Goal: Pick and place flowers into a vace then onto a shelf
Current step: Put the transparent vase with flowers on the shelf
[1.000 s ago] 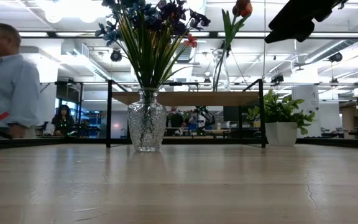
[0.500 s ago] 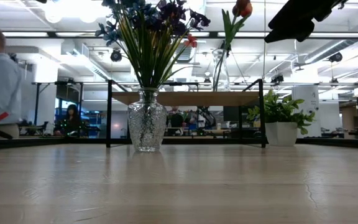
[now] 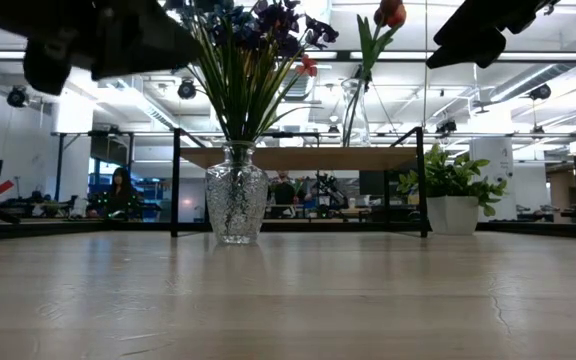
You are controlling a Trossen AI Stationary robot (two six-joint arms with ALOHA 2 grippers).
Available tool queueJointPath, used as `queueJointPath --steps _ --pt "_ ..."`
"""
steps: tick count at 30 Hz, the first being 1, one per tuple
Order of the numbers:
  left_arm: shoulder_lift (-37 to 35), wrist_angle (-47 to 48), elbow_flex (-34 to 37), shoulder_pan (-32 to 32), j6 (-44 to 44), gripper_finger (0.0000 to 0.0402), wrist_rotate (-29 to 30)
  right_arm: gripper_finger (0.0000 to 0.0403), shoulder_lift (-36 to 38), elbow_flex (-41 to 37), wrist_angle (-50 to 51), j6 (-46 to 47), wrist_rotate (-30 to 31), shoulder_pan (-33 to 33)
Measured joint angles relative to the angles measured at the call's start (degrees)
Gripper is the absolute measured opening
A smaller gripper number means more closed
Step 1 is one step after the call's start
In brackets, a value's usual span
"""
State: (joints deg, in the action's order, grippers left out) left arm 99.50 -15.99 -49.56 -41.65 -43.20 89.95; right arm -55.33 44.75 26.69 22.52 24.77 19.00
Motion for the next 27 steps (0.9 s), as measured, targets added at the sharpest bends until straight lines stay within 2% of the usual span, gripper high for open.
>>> queueJointPath --steps 6,11,22,27 --pt "-0.07 0.01 0.63 2.96 0.05 0.01 -0.42 0.0242 0.0 0.0 -0.01 0.0 0.0 0.0" --pt "-1.34 -0.02 0.01 3.21 0.29 0.01 -4.43 0.0242 0.0 0.0 0.03 -0.02 -1.29 0.0" --pt "-7.97 0.62 -0.74 2.96 9.0 0.01 -18.45 0.0242 0.0 0.0 -0.09 -0.4 -1.29 -0.01" --pt "-10.9 8.56 -0.21 2.65 6.56 0.01 -26.18 0.0242 0.0 0.0 -0.19 -0.22 -1.3 0.0"
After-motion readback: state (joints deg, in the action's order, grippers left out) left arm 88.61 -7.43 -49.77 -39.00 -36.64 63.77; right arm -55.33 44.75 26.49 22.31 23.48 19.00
